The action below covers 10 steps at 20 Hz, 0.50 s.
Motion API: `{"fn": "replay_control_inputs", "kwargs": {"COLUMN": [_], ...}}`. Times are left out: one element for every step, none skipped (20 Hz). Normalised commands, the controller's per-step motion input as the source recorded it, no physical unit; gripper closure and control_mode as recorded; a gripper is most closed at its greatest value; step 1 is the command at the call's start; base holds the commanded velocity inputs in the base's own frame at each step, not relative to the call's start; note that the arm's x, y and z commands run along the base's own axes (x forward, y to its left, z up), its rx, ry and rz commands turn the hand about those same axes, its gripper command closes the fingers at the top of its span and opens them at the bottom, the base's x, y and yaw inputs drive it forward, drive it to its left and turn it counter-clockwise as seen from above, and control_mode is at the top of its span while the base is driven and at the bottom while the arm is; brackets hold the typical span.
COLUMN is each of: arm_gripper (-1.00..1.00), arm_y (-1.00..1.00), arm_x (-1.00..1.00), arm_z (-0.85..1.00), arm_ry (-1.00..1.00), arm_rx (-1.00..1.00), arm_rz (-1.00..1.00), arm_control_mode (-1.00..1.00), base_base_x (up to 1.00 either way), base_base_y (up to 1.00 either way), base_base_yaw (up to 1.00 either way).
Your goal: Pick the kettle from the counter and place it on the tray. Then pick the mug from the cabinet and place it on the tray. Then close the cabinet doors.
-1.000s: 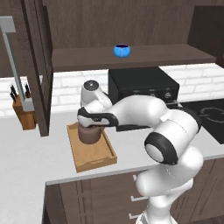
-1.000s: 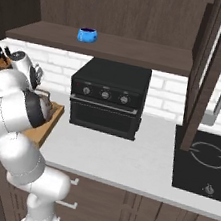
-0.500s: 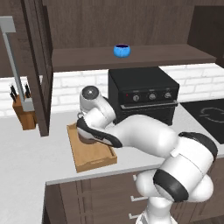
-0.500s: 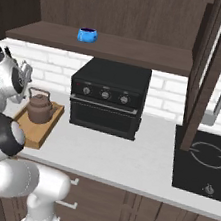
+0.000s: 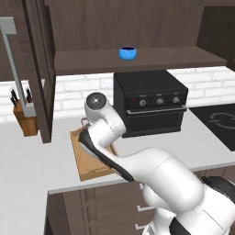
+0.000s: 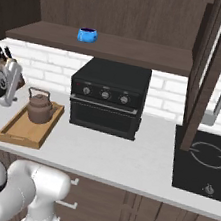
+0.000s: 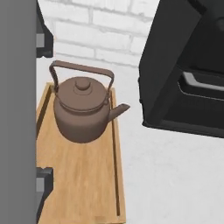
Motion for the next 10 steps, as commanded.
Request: {"fn": "replay_control_inputs", "kwargs": {"arm_gripper": [-1.00, -1.00, -1.00, -1.00, -1.00, -1.00, -1.00, -1.00, -1.00, -1.00], "arm_y": [-0.28, -0.34, -0.39, -0.40, -0.40, -0.41, -0.48, -0.51, -0.50, -0.48], "arm_x": [-0.57, -0.53, -0.47, -0.43, -0.40, -0.37, -0.33, -0.26, -0.22, -0.12], "arm_z": [0.32, 0.37, 0.43, 0.47, 0.48, 0.47, 0.40, 0.41, 0.41, 0.42], "arm_ry": [0.00, 0.00, 0.00, 0.00, 0.00, 0.00, 0.00, 0.00, 0.00, 0.00], "arm_rx": [-0.09, -0.08, -0.07, -0.07, -0.07, -0.06, -0.05, -0.05, -0.04, -0.05], "arm_rz": [0.00, 0.01, 0.03, 0.03, 0.03, 0.01, 0.00, 0.00, 0.00, 0.00], "arm_control_mode": [-1.00, -1.00, -1.00, -1.00, -1.00, -1.00, -1.00, -1.00, -1.00, -1.00], "base_base_x": [0.00, 0.00, 0.00, 0.00, 0.00, 0.00, 0.00, 0.00, 0.00, 0.00], "base_base_y": [0.00, 0.00, 0.00, 0.00, 0.00, 0.00, 0.00, 0.00, 0.00, 0.00], "base_base_yaw": [0.00, 0.00, 0.00, 0.00, 0.00, 0.00, 0.00, 0.00, 0.00, 0.00]}}
